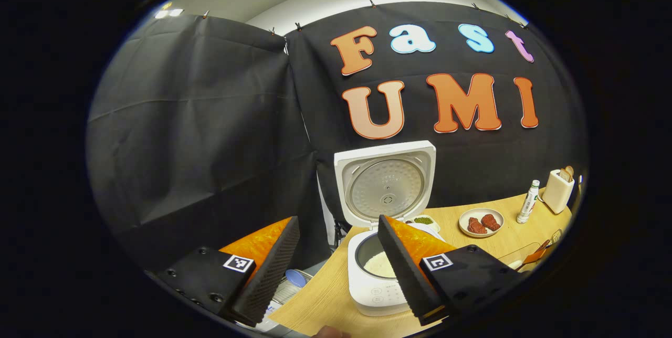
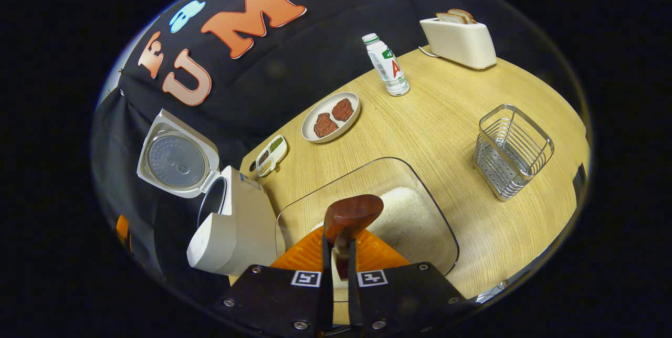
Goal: Close the left gripper, press the button to open the rice cooker; take a wooden spoon from the chopstick holder with the right hand, scoop a spoonful of rice and pour it into the rice cooker, then put the wooden spoon back into the chopstick holder.
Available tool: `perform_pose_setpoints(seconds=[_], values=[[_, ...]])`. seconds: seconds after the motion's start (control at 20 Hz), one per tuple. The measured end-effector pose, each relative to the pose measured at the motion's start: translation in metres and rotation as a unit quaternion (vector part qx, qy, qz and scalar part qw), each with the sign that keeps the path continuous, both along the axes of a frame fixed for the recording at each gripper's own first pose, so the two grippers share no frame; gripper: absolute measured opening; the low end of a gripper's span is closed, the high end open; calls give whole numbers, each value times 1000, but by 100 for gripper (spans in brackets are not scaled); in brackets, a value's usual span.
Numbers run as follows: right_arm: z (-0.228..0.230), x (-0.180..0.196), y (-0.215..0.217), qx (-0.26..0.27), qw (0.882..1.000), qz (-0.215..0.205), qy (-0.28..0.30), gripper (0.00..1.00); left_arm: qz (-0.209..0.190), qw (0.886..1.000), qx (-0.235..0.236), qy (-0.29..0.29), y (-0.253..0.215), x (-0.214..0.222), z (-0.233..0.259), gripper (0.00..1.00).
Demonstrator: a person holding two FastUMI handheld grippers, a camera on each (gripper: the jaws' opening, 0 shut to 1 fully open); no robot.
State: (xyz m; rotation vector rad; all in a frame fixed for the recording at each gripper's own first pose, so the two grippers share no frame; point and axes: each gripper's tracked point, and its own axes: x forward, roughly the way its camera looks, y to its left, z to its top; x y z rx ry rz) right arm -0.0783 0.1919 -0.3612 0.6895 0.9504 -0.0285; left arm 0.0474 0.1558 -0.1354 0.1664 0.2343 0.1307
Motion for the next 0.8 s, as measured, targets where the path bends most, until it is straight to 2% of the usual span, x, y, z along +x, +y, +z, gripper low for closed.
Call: perform_pose_setpoints(seconds=[0.2,0.4,0.65,0.8], values=[[4,4,13,-9,1000,12,-7,11,-7,1000,4,-1,-4,0,1,100],[-3,7,19,73,997,-23,16,11,-4,1000,9,2,1,2,0,99],[-4,10,21,112,993,-26,14,11,0,1000,11,6,0,4,-1,99],[-5,8,13,159,986,-46,18,11,-4,1000,15,2,-7,8,2,100]])
